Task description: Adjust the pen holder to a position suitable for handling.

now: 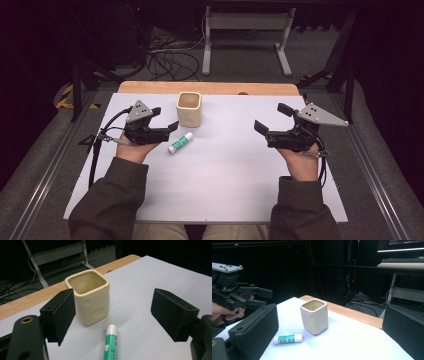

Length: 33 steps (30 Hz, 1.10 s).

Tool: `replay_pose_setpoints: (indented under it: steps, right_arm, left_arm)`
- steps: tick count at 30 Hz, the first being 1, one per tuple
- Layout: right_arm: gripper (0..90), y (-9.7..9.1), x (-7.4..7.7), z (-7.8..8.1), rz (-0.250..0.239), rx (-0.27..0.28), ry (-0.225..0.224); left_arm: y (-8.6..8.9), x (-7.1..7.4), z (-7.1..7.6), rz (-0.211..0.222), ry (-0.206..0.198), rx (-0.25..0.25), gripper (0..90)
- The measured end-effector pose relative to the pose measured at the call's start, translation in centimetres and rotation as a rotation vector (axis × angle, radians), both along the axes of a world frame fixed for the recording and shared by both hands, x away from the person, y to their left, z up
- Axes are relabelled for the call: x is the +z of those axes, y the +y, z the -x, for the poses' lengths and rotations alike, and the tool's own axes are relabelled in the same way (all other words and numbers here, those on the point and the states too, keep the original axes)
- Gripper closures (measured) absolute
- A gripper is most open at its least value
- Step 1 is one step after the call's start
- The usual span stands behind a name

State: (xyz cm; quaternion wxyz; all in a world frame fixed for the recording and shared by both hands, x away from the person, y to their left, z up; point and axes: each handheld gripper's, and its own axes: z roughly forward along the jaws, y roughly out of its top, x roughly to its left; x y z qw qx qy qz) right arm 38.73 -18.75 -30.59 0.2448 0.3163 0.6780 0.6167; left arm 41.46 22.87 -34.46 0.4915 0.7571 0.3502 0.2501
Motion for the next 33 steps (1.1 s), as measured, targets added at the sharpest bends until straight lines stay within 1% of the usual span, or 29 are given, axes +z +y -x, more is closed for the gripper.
replay_pose_setpoints:
  steps: [10,13,16,19,20,27,28,30,33]
  right_arm:
    - [1.2,-0.3,0.1,0.1,-0.011,0.001,0.001]
    - [1.4,-0.4,0.2,0.1,-0.012,0.0,0.006]
    - [1.4,-0.5,0.2,0.2,-0.013,0.004,0.005]
    - [1.4,-0.5,0.2,0.2,-0.015,0.006,0.005]
    - [1.4,-0.6,0.2,0.2,-0.016,0.004,0.007]
    - [1.6,-0.8,0.2,0.1,-0.019,0.0,0.01]
    - [1.7,-0.8,0.2,0.1,-0.017,0.002,0.011]
    - [1.7,-0.8,0.2,0.1,-0.017,0.003,0.011]
    - [1.7,-0.8,0.1,0.1,-0.016,0.005,0.014]
  left_arm:
    - [-1.4,-0.8,-1.1,-0.037,0.032,-0.016,22.5]
    - [-1.7,-1.1,-1.5,-0.05,0.044,-0.014,22.6]
    - [-2.1,-1.5,-1.9,-0.077,0.054,-0.013,23.0]
    - [-2.4,-1.9,-2.3,-0.087,0.055,-0.014,23.4]
    - [-2.5,-2.0,-2.4,-0.089,0.064,-0.017,23.5]
    - [-3.2,-2.8,-3.4,-0.122,0.083,-0.015,23.9]
    - [-3.4,-3.0,-3.5,-0.12,0.092,-0.016,24.1]
    - [-3.5,-3.3,-3.8,-0.134,0.095,-0.011,24.3]
    - [-3.6,-3.6,-4.2,-0.137,0.11,-0.007,24.6]
